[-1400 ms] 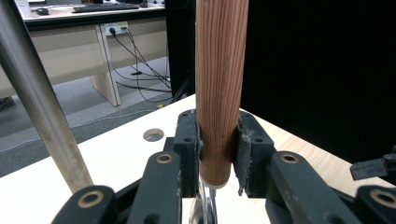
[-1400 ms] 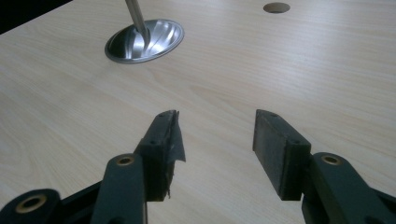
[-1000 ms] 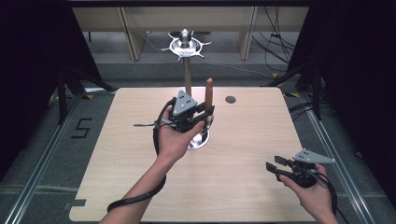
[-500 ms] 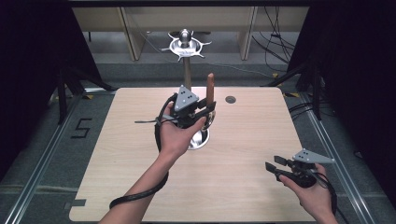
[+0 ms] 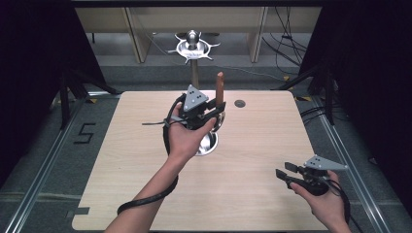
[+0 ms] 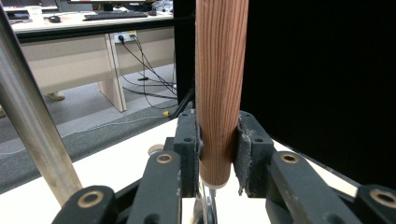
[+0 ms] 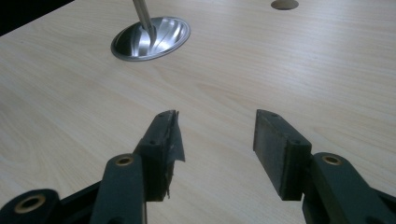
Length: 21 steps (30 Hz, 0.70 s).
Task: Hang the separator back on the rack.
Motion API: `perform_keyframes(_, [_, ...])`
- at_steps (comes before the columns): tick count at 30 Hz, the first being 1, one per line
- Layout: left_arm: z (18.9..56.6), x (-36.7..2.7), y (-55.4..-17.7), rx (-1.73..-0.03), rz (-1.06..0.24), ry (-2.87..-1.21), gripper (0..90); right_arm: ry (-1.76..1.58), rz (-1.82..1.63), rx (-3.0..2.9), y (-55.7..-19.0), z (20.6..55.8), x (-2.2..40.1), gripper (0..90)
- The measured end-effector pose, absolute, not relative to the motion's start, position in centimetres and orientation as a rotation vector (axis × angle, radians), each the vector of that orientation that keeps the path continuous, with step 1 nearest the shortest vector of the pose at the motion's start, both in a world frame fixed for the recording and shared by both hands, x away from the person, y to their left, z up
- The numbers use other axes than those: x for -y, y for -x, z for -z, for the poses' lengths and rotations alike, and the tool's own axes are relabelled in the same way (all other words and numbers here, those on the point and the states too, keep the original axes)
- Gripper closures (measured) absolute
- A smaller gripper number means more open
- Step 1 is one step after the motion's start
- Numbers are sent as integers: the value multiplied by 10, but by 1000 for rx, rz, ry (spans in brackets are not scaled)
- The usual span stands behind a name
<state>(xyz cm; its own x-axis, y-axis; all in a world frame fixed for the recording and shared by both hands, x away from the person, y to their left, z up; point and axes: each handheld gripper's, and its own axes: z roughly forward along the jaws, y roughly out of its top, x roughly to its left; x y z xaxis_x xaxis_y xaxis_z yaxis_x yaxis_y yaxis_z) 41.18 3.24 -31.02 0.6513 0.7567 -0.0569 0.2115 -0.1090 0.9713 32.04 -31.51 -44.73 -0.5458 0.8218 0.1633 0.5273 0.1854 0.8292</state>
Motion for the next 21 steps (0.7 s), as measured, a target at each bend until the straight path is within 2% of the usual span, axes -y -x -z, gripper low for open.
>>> perform_keyframes(21, [289,-34,-424,-862,-603,-1609,720,-1278,-1289,-2154,-320,447,315,502])
